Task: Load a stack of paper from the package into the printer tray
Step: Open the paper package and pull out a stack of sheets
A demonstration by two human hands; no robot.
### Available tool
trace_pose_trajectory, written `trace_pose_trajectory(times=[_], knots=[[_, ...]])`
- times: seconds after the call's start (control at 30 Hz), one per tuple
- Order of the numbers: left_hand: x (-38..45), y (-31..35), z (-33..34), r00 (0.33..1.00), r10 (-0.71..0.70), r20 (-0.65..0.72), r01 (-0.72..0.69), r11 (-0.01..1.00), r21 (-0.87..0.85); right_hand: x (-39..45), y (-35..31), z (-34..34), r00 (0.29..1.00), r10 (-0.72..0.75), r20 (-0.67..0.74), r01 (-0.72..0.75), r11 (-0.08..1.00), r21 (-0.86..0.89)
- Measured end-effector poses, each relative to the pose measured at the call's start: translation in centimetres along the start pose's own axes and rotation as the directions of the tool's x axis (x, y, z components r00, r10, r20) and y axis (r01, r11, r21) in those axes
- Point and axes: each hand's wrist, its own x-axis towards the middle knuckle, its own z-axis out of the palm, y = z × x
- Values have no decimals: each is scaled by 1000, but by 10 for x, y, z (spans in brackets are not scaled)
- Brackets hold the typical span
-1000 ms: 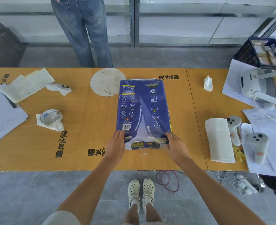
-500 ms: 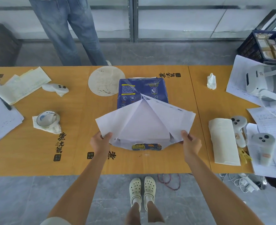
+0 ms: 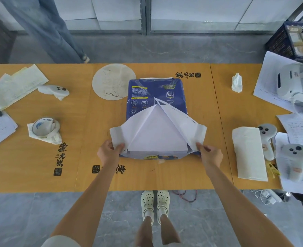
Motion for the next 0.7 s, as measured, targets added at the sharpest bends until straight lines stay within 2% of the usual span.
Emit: trace_pose_trajectory(times=[0.1, 0.23, 0.33, 0.43, 0.5, 0.6, 0.7], knots=[[-3, 4, -4, 999, 50, -17, -51, 999, -13, -7, -8, -8, 995, -92, -45, 91, 995, -39], [-8, 11, -8, 973, 214, -86, -209, 976, 57, -20, -18, -19, 975, -185, -126, 175, 981, -83], [-13, 17, -9, 927, 374, -7, -370, 918, 141, -26, -22, -20, 940, -316, -127, 283, 933, -223], [-18, 23, -7, 862, 476, 174, -506, 828, 240, -33, -29, -19, 890, -452, -62, 407, 848, -340], [-22, 25, -5, 843, 467, 266, -527, 815, 240, -39, -35, -17, 864, -503, 12, 470, 800, -372], [-28, 23, -3, 835, 413, 363, -515, 820, 250, -49, -41, -10, 851, -503, 149, 514, 743, -428], [-34, 20, -3, 846, 378, 375, -496, 816, 296, -57, -42, -1, 851, -450, 271, 523, 677, -519]])
